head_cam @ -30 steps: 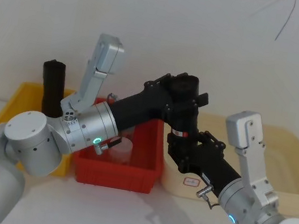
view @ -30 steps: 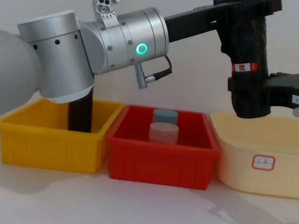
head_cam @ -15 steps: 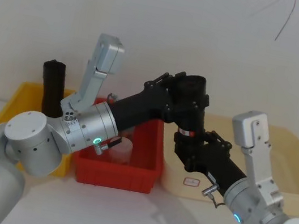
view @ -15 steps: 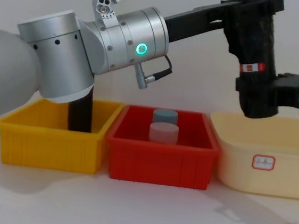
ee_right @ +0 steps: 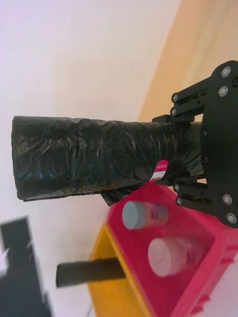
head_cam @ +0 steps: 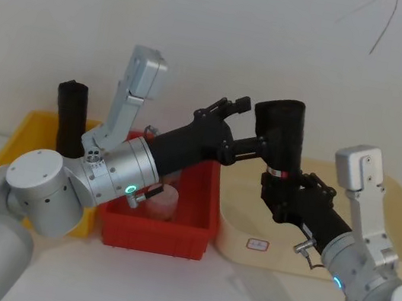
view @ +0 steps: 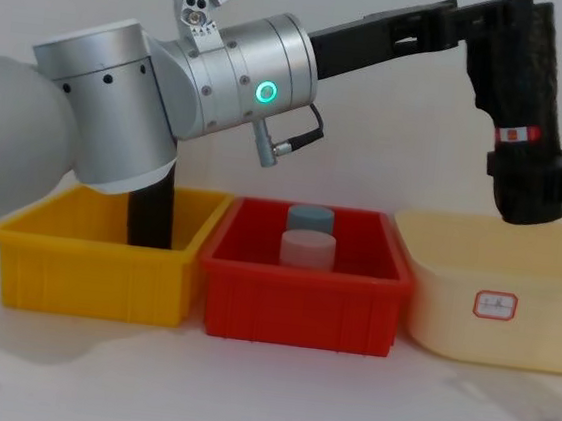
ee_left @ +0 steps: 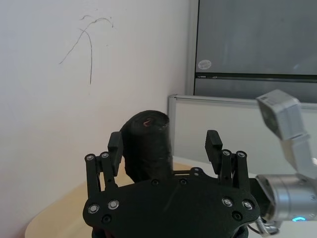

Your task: Pick up the garbage bag with the one hand and transfer it to the other hand.

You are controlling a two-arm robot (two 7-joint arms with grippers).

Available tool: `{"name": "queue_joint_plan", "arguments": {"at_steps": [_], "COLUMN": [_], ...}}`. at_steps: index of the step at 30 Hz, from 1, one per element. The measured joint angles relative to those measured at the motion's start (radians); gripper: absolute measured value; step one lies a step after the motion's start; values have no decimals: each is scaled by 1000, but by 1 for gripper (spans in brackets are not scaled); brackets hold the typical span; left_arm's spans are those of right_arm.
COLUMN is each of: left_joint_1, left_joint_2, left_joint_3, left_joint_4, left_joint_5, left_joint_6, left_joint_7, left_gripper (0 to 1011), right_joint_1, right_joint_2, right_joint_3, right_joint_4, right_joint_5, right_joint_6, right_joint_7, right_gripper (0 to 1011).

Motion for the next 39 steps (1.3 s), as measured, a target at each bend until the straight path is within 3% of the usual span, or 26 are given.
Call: {"name": "queue_joint_plan", "arguments": {"at_steps": [11, 21, 39], "left_joint_1": [0, 0, 0], "left_joint_2": [0, 0, 0], "left_joint_3": [0, 0, 0], "left_joint_4": [0, 0, 0], "left_joint_5": [0, 0, 0], "left_joint_6": [0, 0, 0], "left_joint_7": [0, 0, 0], "left_gripper": [1002, 1002, 1001], "right_joint_1": [69, 97, 107], "right_joint_2": [-13, -24, -27], "right_joint_3": [20, 44, 78], "right_joint_4": [128, 195, 233], "right_joint_5": [-12, -18, -24], "right_joint_6": [-21, -32, -30], "right_joint_7": [-3, -16, -36], "right_gripper": [562, 562, 562]}}
